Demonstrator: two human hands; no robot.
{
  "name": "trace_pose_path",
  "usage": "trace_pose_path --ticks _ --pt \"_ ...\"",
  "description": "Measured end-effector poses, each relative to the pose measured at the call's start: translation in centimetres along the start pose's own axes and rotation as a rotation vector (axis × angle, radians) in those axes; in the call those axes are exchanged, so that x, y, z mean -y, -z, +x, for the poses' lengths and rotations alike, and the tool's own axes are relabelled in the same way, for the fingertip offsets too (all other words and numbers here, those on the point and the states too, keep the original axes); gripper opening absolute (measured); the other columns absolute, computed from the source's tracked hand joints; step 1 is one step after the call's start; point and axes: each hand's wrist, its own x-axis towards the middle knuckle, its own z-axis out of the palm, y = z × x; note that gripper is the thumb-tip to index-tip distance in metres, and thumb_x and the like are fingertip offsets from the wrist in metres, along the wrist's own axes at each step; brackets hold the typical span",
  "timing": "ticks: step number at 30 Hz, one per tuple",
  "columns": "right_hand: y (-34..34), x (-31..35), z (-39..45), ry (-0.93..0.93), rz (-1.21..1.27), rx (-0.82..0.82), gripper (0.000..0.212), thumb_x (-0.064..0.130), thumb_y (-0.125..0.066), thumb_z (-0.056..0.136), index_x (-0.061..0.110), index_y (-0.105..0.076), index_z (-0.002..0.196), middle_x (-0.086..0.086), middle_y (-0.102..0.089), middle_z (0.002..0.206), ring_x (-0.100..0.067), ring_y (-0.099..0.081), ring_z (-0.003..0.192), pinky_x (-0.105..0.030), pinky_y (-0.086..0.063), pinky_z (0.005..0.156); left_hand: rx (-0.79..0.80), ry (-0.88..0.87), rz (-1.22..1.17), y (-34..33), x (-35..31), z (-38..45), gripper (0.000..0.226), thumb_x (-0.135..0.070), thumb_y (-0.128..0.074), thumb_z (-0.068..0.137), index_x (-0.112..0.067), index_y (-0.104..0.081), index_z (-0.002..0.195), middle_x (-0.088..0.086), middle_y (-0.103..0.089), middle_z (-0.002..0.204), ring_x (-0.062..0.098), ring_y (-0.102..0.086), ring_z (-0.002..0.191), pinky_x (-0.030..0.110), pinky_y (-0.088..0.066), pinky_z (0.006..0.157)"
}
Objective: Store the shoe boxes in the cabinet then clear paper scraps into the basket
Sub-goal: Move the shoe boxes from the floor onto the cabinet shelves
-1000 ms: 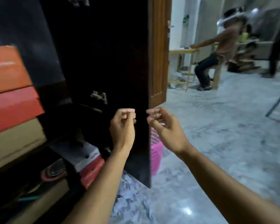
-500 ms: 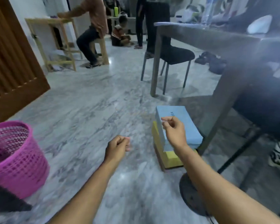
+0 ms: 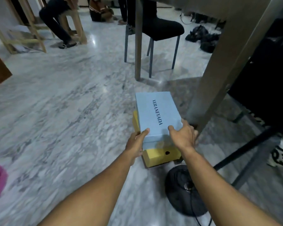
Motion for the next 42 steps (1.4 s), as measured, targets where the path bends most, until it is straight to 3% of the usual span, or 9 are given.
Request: trace_pose_path --ticks 7,16,19,21,24,28,33,38,42 --pt "0.6 0.9 0.6 -0.086 0.122 0.074 0.069 0.058 -0.065 0.079 0.022 -0.054 0.137 -0.008 -0.059 0.138 -0.032 -0.058 0.123 -0.050 -0.050 0.104 -0.075 -0.002 -0.107 4.9 1.3 -2.2 0.029 -0.053 -0.072 0.085 -0.032 -0.067 0.105 -0.002 -0.066 0.107 0.019 -0.068 0.096 0.031 -0.053 0.075" --pt "-1.2 7.9 -6.2 -0.021 0.590 0.547 0.066 0.056 -0.073 0.080 0.025 -0.056 0.136 -0.008 -0.072 0.122 -0.025 -0.069 0.096 -0.040 -0.054 0.076 0.001 -0.017 -0.221 17.6 5.5 -14.1 0.062 -0.056 -0.078 0.055 -0.024 -0.072 0.107 0.007 -0.067 0.105 0.023 -0.067 0.081 0.042 -0.055 0.096" --pt "-2.9 10.5 -11.0 0.065 0.581 0.588 0.061 0.057 -0.075 0.067 0.031 -0.061 0.121 -0.008 -0.072 0.122 -0.030 -0.069 0.105 -0.045 -0.055 0.087 0.008 -0.052 -0.243 22.5 6.9 -18.2 0.072 -0.057 -0.081 0.054 -0.032 -0.070 0.121 0.004 -0.073 0.115 0.022 -0.072 0.089 0.047 -0.055 0.098" --pt "-3.9 12.4 -14.7 0.102 0.583 0.645 0.049 0.055 -0.075 0.066 0.031 -0.064 0.107 -0.008 -0.075 0.117 -0.035 -0.070 0.110 -0.054 -0.054 0.101 -0.034 -0.125 -0.290 25.7 6.7 -21.0 0.072 -0.064 -0.078 0.061 -0.042 -0.066 0.129 0.002 -0.075 0.116 0.016 -0.072 0.086 0.038 -0.061 0.076" --pt "-5.1 15.4 -20.5 0.212 0.573 0.805 0.059 0.049 -0.076 0.067 0.015 -0.070 0.116 -0.020 -0.076 0.113 -0.038 -0.071 0.111 -0.052 -0.054 0.103 -0.154 -0.211 -0.377 30.4 6.2 -25.1 0.065 -0.066 -0.071 0.080 -0.047 -0.055 0.140 0.003 -0.071 0.105 0.012 -0.071 0.074 0.027 -0.054 0.057" --pt "-7.2 19.9 -28.9 0.305 0.527 1.110 0.075 0.043 -0.077 0.062 0.001 -0.067 0.124 -0.026 -0.075 0.117 -0.042 -0.073 0.106 -0.041 -0.063 0.084 -0.308 -0.311 -0.442 36.4 6.8 -31.5 0.078 -0.071 -0.075 0.071 -0.032 -0.060 0.137 0.005 -0.074 0.119 0.022 -0.073 0.096 0.035 -0.058 0.076" --pt "-11.4 25.3 -40.1 0.577 0.515 1.287 0.067 0.042 -0.077 0.070 0.013 -0.066 0.129 -0.012 -0.075 0.126 -0.031 -0.072 0.116 -0.050 -0.054 0.103 -0.560 -0.512 -0.499 43.8 9.8 -40.2 0.092 -0.062 -0.087 0.060 -0.015 -0.061 0.135 0.019 -0.071 0.129 0.042 -0.068 0.117 0.067 -0.045 0.107" --pt "-15.2 28.1 -47.3 0.638 0.422 1.566 0.068 0.051 -0.073 0.080 0.034 -0.055 0.144 0.000 -0.067 0.142 -0.029 -0.064 0.130 -0.055 -0.046 0.111 -0.869 -0.653 -0.520 50.8 10.0 -48.0 0.069 -0.036 -0.076 0.072 -0.004 -0.064 0.131 0.020 -0.073 0.123 0.034 -0.073 0.105 0.046 -0.061 0.086" --pt "-18.4 28.1 -49.7 0.492 0.409 1.654 0.091 0.061 -0.089 0.057 0.042 -0.059 0.141 -0.003 -0.070 0.137 -0.029 -0.065 0.125 -0.062 -0.050 0.107 -1.192 -0.733 -0.472 55.6 8.5 -52.1 0.047 -0.035 -0.071 0.078 -0.014 -0.070 0.120 0.009 -0.077 0.113 0.027 -0.073 0.103 0.042 -0.057 0.086"
